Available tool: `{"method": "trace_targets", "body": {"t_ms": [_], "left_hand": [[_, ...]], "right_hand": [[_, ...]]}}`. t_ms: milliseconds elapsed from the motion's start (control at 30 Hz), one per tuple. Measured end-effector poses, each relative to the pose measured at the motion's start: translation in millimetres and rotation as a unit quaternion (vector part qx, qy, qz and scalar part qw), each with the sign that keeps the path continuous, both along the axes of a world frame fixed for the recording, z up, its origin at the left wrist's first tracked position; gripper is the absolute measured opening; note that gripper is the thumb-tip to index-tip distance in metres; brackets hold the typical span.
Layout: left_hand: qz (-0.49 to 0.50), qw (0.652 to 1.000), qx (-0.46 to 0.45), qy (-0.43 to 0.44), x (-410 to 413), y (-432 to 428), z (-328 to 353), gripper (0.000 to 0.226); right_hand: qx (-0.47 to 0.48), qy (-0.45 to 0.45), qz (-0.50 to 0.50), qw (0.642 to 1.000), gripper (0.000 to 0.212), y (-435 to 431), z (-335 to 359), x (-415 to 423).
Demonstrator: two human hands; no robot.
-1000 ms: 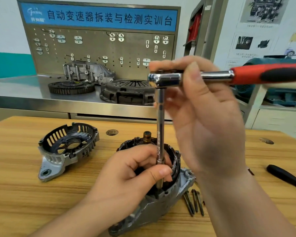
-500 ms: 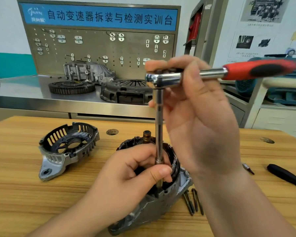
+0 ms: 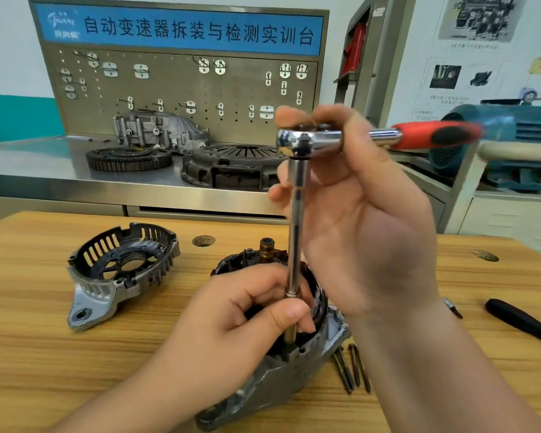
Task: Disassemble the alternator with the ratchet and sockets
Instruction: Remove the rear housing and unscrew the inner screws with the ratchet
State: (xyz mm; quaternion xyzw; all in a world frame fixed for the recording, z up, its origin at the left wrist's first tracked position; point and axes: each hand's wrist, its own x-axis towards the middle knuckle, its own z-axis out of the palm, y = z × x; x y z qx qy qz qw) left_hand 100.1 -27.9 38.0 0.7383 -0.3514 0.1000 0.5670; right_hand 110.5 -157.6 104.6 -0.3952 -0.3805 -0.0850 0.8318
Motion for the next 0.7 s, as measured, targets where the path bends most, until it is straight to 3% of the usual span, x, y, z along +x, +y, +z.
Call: {"method": "trace_targets", "body": {"t_ms": [33,100,133,167,200,267,300,367,467,533,567,633,667,700], "left_hand": [[0.004,1.000,-0.005,0.005,0.0,-0.3,0.0,0.017],[0.006,1.000,-0.013,0.013,-0.2,-0.6,0.0,0.019],[0.005,1.000,-0.014,0.013,-0.2,-1.0,0.0,0.019],[0.006,1.000,-0.012,0.012,-0.5,-1.3,0.1,0.020],[0.009,1.000,-0.009,0.010,-0.5,-1.5,0.3,0.021],[0.009,1.000,-0.004,0.011,-1.3,-1.5,0.4,0.023],[0.003,1.000,-0.001,0.011,-2.1,-1.4,0.4,0.023],[-0.005,1.000,0.002,0.003,-3.1,-1.7,0.2,0.020],[0.001,1.000,0.001,0.003,-2.4,-1.4,-0.2,0.020],[0.008,1.000,-0.002,0.002,-2.2,-1.1,0.5,0.021],[0.013,1.000,-0.001,0.002,-2.0,-1.0,0.9,0.022],[0.022,1.000,0.003,-0.006,-2.1,-1.4,1.4,0.024],[0.025,1.000,0.004,-0.012,-2.2,-1.7,1.5,0.024],[0.025,1.000,0.006,-0.018,-2.6,-1.8,1.3,0.023]], "right_hand": [[-0.034,-0.081,-0.100,0.991,0.014,-1.3,2.2,-1.7],[-0.106,-0.256,-0.304,0.912,0.016,-1.8,3.0,-1.5],[-0.118,-0.297,-0.359,0.877,0.018,-1.3,1.3,-0.6],[-0.109,-0.290,-0.371,0.875,0.018,-0.9,-0.5,0.4],[-0.084,-0.234,-0.344,0.905,0.015,-0.3,-0.6,-0.2],[-0.027,-0.073,-0.177,0.981,0.014,1.3,2.8,-3.6],[0.002,0.000,-0.066,0.998,0.016,1.1,3.3,-3.6],[0.035,0.076,0.073,0.994,0.020,-1.3,2.1,-1.2],[0.037,0.064,0.071,0.995,0.021,1.0,1.4,-1.9],[0.002,-0.030,-0.058,0.998,0.015,2.4,1.4,-4.4],[-0.028,-0.112,-0.163,0.980,0.011,2.2,1.8,-5.0],[-0.093,-0.278,-0.382,0.876,0.010,0.5,0.2,-2.8],[-0.109,-0.329,-0.447,0.825,0.013,0.3,-2.0,-1.4],[-0.106,-0.338,-0.465,0.811,0.013,0.4,-3.9,-0.8]]}}
